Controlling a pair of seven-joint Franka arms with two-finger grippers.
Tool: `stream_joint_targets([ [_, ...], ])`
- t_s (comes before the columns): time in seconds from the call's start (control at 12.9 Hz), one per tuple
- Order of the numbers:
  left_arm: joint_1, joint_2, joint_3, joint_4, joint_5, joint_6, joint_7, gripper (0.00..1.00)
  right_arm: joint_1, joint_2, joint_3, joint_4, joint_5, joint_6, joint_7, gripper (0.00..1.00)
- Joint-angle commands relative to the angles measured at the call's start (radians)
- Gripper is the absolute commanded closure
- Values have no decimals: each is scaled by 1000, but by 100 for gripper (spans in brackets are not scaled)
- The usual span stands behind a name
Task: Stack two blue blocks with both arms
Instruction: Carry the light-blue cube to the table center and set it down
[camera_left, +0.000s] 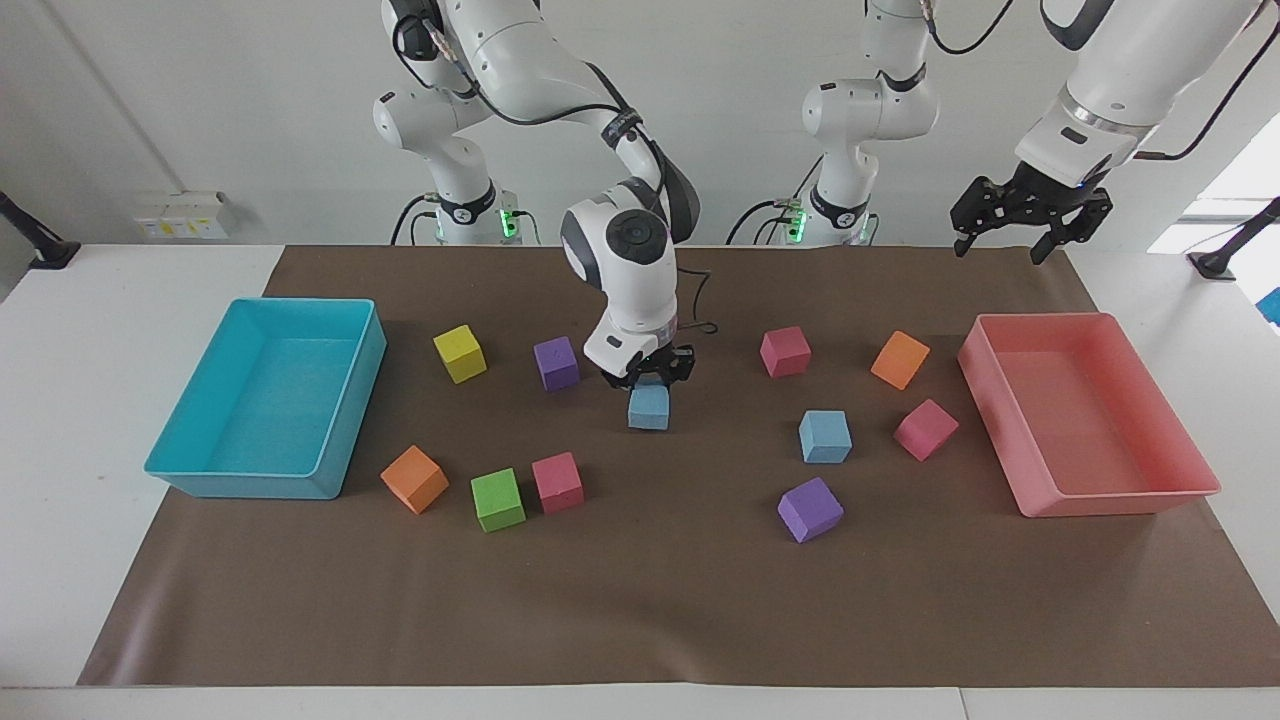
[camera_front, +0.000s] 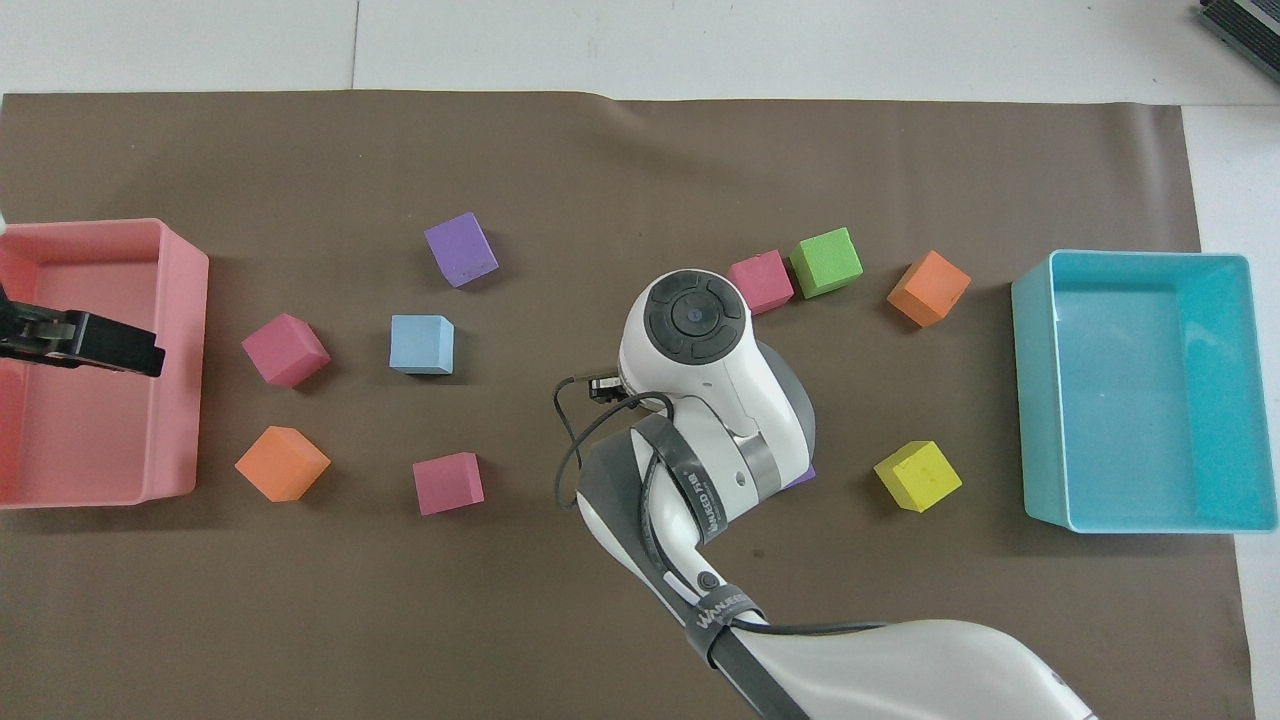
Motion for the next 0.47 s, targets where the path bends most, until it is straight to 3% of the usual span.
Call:
stream_joint_targets([
  [0.0, 8, -22, -1, -24, -5, 11, 1, 0, 16, 17, -2, 37, -4, 39, 55, 100],
  [0.39, 6, -22, -1, -26, -5, 11, 0, 0, 62, 46, -2, 24, -30, 75, 59, 100],
])
